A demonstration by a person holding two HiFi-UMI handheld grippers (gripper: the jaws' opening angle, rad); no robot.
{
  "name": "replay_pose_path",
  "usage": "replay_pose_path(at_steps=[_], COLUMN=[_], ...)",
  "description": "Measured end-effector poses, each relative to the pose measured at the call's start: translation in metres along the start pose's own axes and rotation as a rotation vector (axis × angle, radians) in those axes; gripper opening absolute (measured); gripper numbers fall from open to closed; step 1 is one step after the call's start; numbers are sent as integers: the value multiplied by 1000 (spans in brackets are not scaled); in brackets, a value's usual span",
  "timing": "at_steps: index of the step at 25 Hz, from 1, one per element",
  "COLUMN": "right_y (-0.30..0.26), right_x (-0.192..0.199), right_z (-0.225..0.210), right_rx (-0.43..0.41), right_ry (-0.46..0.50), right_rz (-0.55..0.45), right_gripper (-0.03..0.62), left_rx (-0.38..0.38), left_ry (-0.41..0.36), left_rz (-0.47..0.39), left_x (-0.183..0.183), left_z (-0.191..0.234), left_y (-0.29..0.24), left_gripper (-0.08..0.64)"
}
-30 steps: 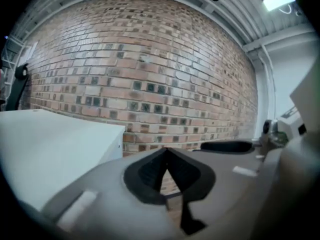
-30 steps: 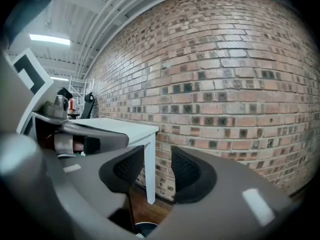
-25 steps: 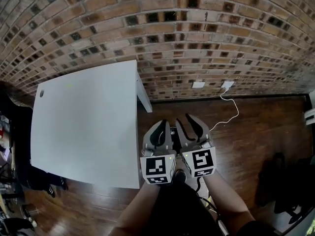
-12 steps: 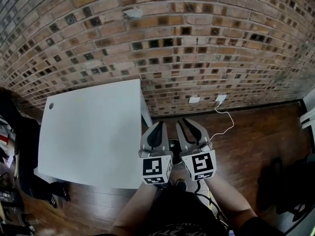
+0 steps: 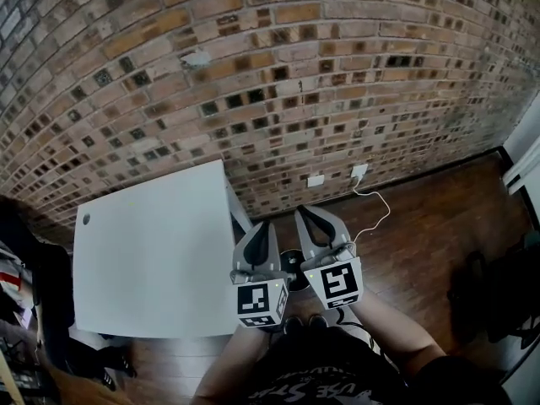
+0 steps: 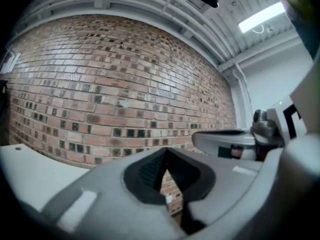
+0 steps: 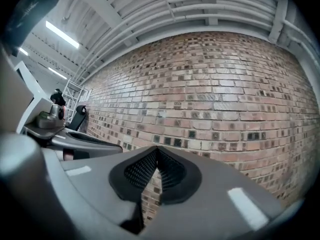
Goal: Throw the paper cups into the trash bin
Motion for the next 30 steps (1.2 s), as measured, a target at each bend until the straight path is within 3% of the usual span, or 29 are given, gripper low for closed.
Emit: replay_pose_path(at_steps=[12, 30], right_y=[1, -17], right_x=[-4, 6], right_z=[-3, 12], right_rx=[20, -36], right_ry=[34, -13], right_rz=[19, 58], right_gripper=[6, 6], left_rx=[35, 1], left_ry=[-13, -9], left_rz=[-24, -18], left_x=[-13, -11], left_z=[-11, 11], left_y=[-5, -8], left_gripper=[5, 5])
Point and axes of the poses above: the fingertips, and each gripper's own axes: y backward along the fingers, z to its left, x out of its underside, the point moved 3 cm from there along y, backward along the fingers, and after that the axes turned 10 degrees about -x, right-handed, at the moved point
